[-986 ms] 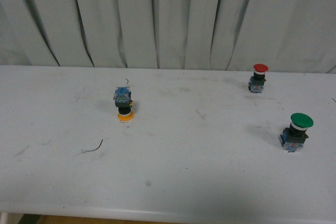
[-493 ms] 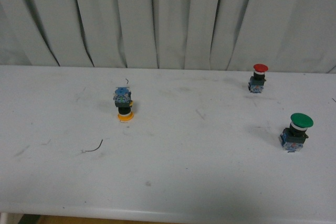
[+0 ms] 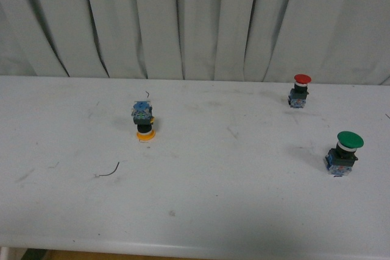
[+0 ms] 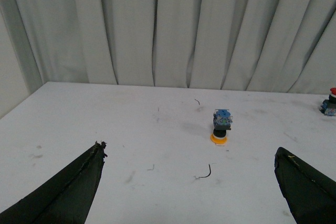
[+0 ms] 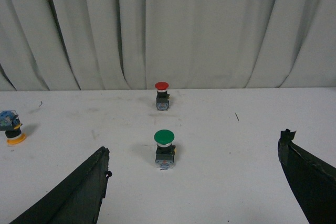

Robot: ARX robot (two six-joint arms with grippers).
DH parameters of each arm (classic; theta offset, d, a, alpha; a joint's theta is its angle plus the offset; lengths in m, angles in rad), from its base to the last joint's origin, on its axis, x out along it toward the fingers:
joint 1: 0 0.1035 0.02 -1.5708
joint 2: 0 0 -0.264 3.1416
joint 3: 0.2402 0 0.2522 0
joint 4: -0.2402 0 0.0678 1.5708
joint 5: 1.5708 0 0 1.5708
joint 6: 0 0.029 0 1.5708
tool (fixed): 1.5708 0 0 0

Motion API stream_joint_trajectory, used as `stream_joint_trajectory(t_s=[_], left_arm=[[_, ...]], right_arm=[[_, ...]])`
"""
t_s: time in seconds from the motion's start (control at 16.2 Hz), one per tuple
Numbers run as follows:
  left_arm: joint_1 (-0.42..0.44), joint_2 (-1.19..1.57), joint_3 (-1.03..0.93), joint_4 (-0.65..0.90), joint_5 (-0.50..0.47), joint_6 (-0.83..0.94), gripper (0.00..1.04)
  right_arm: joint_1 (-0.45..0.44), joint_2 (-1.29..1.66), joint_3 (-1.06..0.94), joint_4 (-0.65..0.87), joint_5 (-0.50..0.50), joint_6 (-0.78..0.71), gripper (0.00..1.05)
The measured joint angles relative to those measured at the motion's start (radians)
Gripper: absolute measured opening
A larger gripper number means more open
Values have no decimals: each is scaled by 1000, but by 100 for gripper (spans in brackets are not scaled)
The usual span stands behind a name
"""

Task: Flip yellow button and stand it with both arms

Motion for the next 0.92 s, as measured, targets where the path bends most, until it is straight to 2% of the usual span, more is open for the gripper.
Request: stream_joint_trajectory(t_s=[0.68, 0.74, 0.8, 0.92], left_arm=[[0, 0, 0, 0, 0, 0, 98], [10, 60, 50, -148, 67, -50, 98], [-57, 238, 124, -29, 39, -134, 98], [-73, 496, 137, 202, 17, -137, 98]], right_arm=[[0, 0, 0, 0, 0, 0, 98], [0, 0, 0, 0, 0, 0, 98], [0, 0, 0, 0, 0, 0, 98], [0, 0, 0, 0, 0, 0, 98]])
